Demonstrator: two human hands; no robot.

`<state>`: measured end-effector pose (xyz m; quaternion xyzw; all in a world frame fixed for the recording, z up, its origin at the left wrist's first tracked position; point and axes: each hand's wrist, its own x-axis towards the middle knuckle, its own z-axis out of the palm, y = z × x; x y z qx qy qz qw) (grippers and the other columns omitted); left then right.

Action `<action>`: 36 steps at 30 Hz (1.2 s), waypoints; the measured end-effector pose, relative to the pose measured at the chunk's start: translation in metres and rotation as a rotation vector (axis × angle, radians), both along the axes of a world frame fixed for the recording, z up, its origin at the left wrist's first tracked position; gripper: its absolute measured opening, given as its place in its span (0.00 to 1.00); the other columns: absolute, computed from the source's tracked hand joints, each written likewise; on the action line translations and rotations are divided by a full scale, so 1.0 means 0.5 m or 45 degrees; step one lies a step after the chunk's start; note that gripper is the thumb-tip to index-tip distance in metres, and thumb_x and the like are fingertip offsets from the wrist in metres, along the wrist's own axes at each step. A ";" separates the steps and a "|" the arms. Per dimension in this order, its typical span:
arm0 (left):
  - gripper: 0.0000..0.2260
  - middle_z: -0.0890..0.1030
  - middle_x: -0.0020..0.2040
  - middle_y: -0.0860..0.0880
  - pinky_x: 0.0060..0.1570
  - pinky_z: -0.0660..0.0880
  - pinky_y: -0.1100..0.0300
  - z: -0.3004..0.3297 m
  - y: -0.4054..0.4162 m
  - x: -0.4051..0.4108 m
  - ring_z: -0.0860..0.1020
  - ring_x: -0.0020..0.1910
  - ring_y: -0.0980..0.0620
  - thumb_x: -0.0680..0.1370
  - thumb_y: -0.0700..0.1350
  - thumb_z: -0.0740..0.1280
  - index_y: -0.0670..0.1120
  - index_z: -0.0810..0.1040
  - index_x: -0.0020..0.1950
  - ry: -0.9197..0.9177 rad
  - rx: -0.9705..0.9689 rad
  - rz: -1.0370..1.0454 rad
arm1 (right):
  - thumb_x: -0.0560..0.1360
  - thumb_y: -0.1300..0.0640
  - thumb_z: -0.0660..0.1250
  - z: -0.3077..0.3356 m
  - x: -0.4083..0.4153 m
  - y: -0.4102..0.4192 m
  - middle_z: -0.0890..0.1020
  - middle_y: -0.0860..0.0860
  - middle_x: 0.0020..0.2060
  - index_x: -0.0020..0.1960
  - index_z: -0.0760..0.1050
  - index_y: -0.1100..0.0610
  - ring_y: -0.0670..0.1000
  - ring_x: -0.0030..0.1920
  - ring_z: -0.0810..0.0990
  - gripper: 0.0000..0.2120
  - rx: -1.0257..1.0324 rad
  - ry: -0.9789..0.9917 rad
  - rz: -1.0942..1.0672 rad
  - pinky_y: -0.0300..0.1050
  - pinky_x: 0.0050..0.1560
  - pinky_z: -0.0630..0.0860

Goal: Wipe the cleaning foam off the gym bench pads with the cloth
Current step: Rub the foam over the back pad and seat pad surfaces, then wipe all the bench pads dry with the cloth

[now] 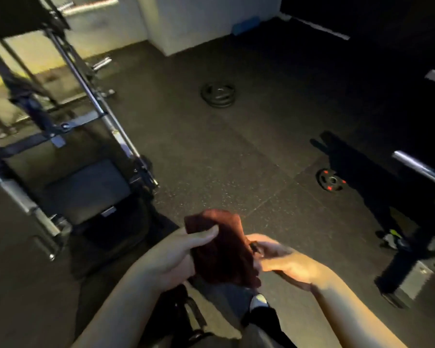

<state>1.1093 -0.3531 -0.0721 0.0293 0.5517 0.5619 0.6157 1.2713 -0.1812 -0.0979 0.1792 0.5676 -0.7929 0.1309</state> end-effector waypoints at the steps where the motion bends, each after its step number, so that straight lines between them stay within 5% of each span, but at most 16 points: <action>1: 0.19 0.73 0.67 0.32 0.66 0.70 0.40 0.007 0.007 0.006 0.73 0.65 0.35 0.79 0.41 0.64 0.36 0.70 0.69 -0.010 -0.013 0.086 | 0.67 0.56 0.75 0.005 -0.007 0.033 0.80 0.48 0.59 0.64 0.73 0.51 0.48 0.61 0.77 0.27 0.068 0.003 0.043 0.43 0.60 0.73; 4: 0.18 0.75 0.65 0.34 0.65 0.70 0.40 0.015 0.015 0.022 0.75 0.64 0.36 0.79 0.41 0.64 0.38 0.72 0.68 0.010 -0.089 0.291 | 0.67 0.62 0.72 0.020 -0.032 0.109 0.79 0.51 0.60 0.65 0.72 0.49 0.49 0.59 0.79 0.28 0.179 0.032 0.076 0.44 0.60 0.75; 9: 0.18 0.83 0.56 0.42 0.62 0.73 0.45 0.026 -0.013 0.037 0.81 0.57 0.42 0.72 0.45 0.71 0.44 0.79 0.61 -0.026 -0.194 0.453 | 0.67 0.65 0.74 0.031 -0.099 0.166 0.74 0.53 0.36 0.66 0.71 0.48 0.49 0.37 0.75 0.31 0.088 0.009 -0.020 0.40 0.40 0.71; 14: 0.22 0.83 0.55 0.40 0.61 0.74 0.42 -0.020 -0.068 0.031 0.81 0.55 0.40 0.70 0.44 0.74 0.43 0.76 0.63 -0.033 -0.396 0.696 | 0.77 0.66 0.64 0.048 -0.228 0.169 0.78 0.54 0.44 0.57 0.78 0.47 0.50 0.44 0.78 0.17 0.446 0.031 0.339 0.43 0.50 0.73; 17: 0.27 0.81 0.55 0.39 0.51 0.79 0.46 -0.053 -0.090 0.016 0.82 0.52 0.40 0.68 0.39 0.74 0.42 0.71 0.65 -0.023 -0.474 0.910 | 0.79 0.65 0.61 0.054 -0.328 0.151 0.77 0.48 0.50 0.47 0.81 0.46 0.41 0.50 0.76 0.16 0.877 0.116 0.532 0.26 0.52 0.67; 21: 0.34 0.73 0.60 0.42 0.39 0.80 0.52 -0.085 -0.089 -0.048 0.79 0.50 0.42 0.70 0.35 0.74 0.56 0.62 0.68 0.022 -0.498 1.152 | 0.76 0.63 0.67 0.046 -0.462 0.119 0.71 0.45 0.49 0.47 0.79 0.45 0.41 0.51 0.72 0.12 1.148 0.274 0.759 0.24 0.49 0.66; 25: 0.26 0.75 0.56 0.45 0.47 0.78 0.54 -0.109 -0.085 -0.147 0.78 0.50 0.48 0.67 0.37 0.77 0.50 0.72 0.61 0.324 -0.563 0.935 | 0.73 0.64 0.69 0.017 -0.581 0.089 0.66 0.47 0.49 0.59 0.77 0.52 0.45 0.47 0.71 0.16 1.515 0.264 1.098 0.33 0.43 0.72; 28: 0.24 0.71 0.58 0.48 0.44 0.75 0.59 -0.109 -0.094 -0.227 0.74 0.53 0.49 0.63 0.43 0.80 0.52 0.74 0.54 0.470 -0.622 0.710 | 0.74 0.60 0.70 0.011 -0.653 0.068 0.67 0.47 0.47 0.50 0.79 0.52 0.45 0.43 0.71 0.06 1.712 0.306 1.090 0.36 0.41 0.71; 31: 0.23 0.62 0.57 0.53 0.42 0.70 0.66 -0.092 -0.106 -0.289 0.69 0.53 0.53 0.65 0.44 0.78 0.54 0.71 0.53 0.583 -0.707 0.492 | 0.73 0.54 0.72 0.012 -0.720 0.055 0.68 0.46 0.45 0.40 0.77 0.51 0.43 0.42 0.71 0.05 1.732 0.319 0.975 0.34 0.38 0.68; 36: 0.17 0.62 0.55 0.55 0.41 0.72 0.66 -0.105 -0.163 -0.326 0.70 0.50 0.56 0.69 0.44 0.76 0.55 0.68 0.47 0.802 -0.920 0.582 | 0.71 0.44 0.72 0.020 -0.825 0.021 0.67 0.45 0.50 0.50 0.79 0.49 0.42 0.48 0.70 0.11 1.543 0.272 1.317 0.33 0.43 0.68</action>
